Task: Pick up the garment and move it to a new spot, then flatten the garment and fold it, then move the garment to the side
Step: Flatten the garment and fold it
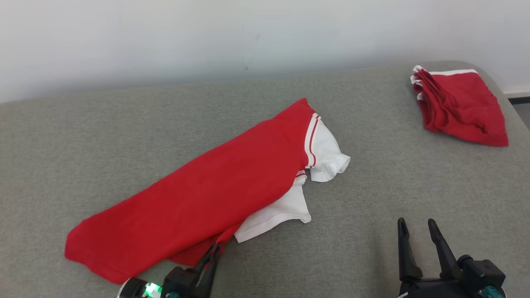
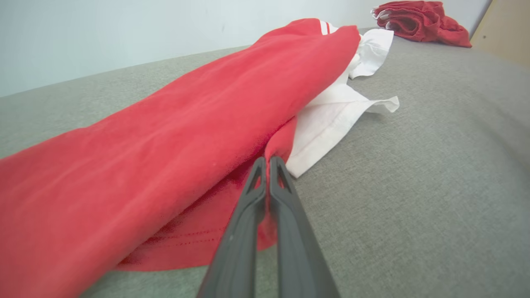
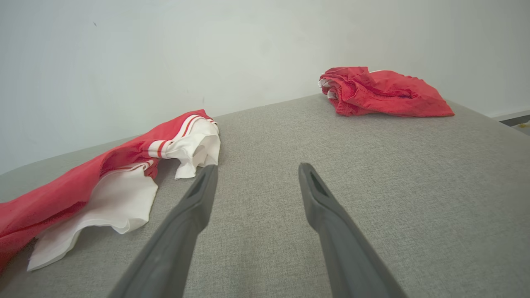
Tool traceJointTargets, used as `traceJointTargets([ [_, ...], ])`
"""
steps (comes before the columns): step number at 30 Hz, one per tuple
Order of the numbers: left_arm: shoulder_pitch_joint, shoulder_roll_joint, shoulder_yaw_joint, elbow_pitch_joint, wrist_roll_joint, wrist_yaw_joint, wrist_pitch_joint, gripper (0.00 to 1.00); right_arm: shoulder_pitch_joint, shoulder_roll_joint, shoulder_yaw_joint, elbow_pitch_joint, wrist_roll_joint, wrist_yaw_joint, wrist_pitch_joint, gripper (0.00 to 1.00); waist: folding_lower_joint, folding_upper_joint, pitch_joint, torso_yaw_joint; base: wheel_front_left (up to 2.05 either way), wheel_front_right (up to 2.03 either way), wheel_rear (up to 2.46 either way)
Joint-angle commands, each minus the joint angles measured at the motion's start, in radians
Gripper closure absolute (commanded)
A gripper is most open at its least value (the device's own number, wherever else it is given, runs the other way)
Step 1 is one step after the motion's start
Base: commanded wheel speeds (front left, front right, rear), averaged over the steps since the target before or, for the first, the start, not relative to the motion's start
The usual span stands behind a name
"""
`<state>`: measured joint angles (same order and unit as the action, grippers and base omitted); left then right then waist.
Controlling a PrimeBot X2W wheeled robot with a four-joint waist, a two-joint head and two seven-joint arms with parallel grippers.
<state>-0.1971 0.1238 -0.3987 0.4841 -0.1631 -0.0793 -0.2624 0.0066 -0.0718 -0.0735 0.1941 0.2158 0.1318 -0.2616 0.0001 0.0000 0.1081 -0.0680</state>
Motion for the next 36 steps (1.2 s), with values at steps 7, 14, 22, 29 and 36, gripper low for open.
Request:
traceJointTargets([
  [7, 0.137, 0.093, 0.028, -0.192, 0.009, 0.029, 0.008, 1.00, 0.025, 0.013, -0.006, 0.002, 0.004, -0.003, -0.005, 0.00, -0.0001, 0.0000, -0.035, 0.065, 0.00, 0.00, 0.00],
  [14, 0.281, 0.188, 0.094, -0.324, -0.023, 0.072, 0.054, 1.00, 0.031, 0.016, -0.008, 0.000, 0.008, -0.003, -0.005, 0.00, -0.0001, 0.0000, -0.035, 0.084, 0.00, 0.00, 0.00],
  [22, 0.387, 0.218, 0.156, -0.380, -0.059, 0.128, 0.061, 1.00, 0.034, 0.002, -0.015, 0.005, 0.011, -0.003, -0.005, 0.00, -0.0001, 0.0000, -0.035, 0.082, 0.00, 0.00, 0.00],
  [29, 0.400, 0.194, 0.144, -0.317, -0.089, 0.117, 0.052, 1.00, 0.037, 0.001, -0.016, 0.011, 0.002, -0.003, -0.005, 0.00, -0.0001, 0.0000, -0.048, 0.082, 0.00, 0.00, 0.00],
  [36, 0.376, 0.162, 0.130, -0.359, -0.121, 0.071, 0.014, 0.00, 0.047, -0.004, -0.028, 0.009, 0.003, -0.003, -0.005, 0.00, -0.0001, 0.0000, -0.061, 0.100, 0.00, 0.00, 0.00],
])
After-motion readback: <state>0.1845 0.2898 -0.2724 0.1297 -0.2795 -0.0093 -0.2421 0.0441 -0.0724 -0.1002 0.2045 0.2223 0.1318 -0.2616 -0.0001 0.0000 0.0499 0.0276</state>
